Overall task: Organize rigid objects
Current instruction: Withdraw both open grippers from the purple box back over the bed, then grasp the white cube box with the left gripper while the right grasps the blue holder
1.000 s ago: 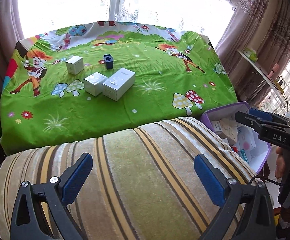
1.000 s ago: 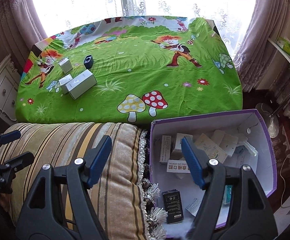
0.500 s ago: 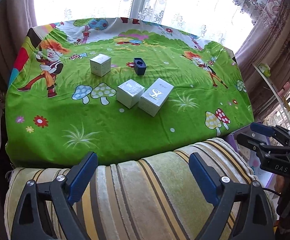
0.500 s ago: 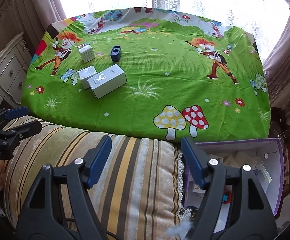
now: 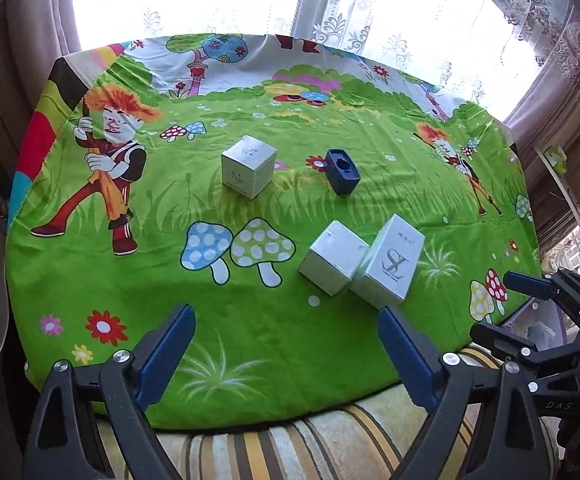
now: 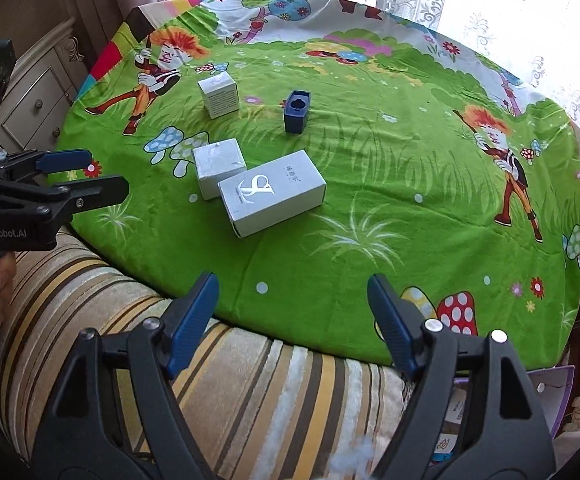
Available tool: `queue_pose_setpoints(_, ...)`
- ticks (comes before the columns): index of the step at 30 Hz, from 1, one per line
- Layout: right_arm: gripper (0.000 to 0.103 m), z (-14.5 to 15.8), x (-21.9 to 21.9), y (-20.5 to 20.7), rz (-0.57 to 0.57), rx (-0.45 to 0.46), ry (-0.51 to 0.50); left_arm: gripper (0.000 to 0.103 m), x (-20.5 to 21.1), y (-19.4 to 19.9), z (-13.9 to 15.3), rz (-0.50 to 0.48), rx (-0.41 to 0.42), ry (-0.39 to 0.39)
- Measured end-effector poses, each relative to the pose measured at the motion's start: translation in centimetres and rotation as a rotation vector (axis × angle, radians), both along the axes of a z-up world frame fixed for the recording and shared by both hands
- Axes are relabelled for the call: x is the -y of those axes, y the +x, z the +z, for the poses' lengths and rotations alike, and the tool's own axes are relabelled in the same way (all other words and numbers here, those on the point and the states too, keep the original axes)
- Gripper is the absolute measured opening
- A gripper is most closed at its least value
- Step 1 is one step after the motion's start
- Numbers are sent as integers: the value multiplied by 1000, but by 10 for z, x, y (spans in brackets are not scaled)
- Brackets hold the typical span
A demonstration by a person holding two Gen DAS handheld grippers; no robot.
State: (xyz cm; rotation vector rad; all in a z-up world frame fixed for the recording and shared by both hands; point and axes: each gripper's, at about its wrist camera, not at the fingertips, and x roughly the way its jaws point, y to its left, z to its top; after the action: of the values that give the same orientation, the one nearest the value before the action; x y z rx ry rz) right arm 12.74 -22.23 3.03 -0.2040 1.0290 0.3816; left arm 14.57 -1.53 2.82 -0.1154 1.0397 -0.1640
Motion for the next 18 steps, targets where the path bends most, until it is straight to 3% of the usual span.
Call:
queue_pose_setpoints(7, 80, 10, -10, 56, -40, 15, 45, 93, -14, 58, -3, 6, 37, 26)
queue_pose_setpoints(10, 80, 11, -16, 81, -69, 28, 59, 87, -14, 81, -8, -18, 50, 42)
queue_pose_setpoints(18, 80, -12, -44, 136, -83, 14, 39, 86, -10, 126, -22, -89, 83, 63)
